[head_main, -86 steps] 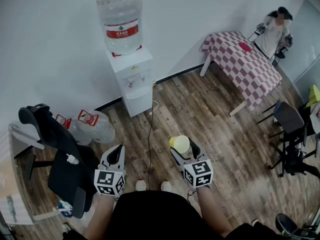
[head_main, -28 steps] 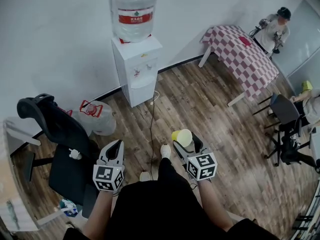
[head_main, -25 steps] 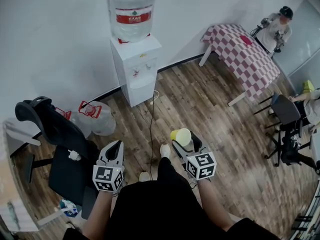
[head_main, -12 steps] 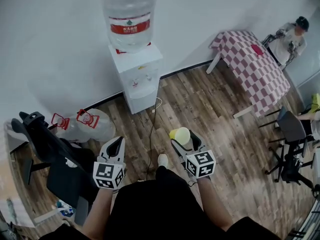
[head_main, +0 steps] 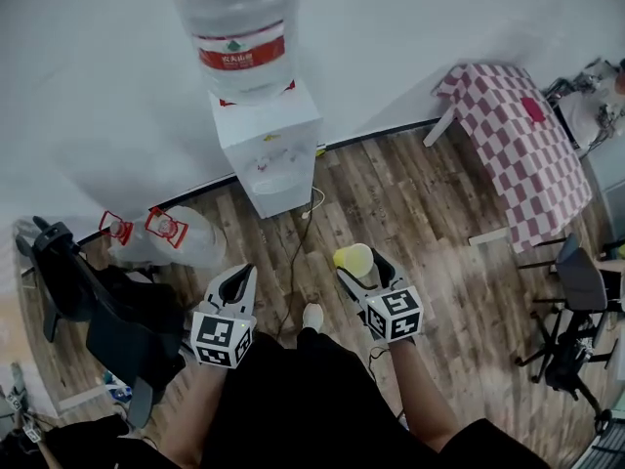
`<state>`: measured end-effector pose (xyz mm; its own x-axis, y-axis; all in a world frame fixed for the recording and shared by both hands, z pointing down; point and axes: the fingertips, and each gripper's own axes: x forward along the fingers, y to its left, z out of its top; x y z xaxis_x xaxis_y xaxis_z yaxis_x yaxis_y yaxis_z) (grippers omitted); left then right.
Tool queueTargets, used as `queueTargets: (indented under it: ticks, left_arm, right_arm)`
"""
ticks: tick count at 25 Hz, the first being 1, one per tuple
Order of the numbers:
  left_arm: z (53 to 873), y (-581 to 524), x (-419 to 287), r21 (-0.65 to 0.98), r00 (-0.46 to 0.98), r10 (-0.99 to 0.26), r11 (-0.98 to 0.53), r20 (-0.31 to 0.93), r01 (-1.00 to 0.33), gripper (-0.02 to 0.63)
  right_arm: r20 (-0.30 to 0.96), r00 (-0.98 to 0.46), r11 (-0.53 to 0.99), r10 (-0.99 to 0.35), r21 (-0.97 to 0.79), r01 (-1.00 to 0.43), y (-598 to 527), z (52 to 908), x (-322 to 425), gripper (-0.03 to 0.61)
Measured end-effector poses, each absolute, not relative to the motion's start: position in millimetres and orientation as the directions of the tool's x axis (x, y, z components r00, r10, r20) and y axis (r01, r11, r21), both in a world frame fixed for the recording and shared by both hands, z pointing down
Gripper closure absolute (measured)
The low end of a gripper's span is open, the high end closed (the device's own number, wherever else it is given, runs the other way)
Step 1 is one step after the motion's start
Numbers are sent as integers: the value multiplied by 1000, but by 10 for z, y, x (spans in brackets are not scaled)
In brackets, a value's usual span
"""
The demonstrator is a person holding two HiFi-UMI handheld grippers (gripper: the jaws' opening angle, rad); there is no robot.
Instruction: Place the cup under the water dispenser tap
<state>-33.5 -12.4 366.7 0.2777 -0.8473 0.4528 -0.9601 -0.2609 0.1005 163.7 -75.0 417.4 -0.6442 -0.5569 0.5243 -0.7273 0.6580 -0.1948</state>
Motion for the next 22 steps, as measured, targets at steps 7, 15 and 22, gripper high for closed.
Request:
queueTargets:
  ticks: [7, 15, 22]
  left_arm:
    - [3822, -298, -195, 110, 251, -835, -227, 490, -968, 600]
    - [3911, -601, -401, 109, 241, -843, -215, 481, -970, 600]
    - [4494, -997, -604, 158, 273, -818, -223, 506, -962, 600]
  right_arm:
    - [558, -676, 714, -481, -199, -672, -1037, 4399, 1603, 215]
    - [555, -707, 760, -439, -191, -621, -1372, 4531, 1146, 215]
    - [579, -680, 774, -450, -127, -620, -1937, 4919, 690, 215]
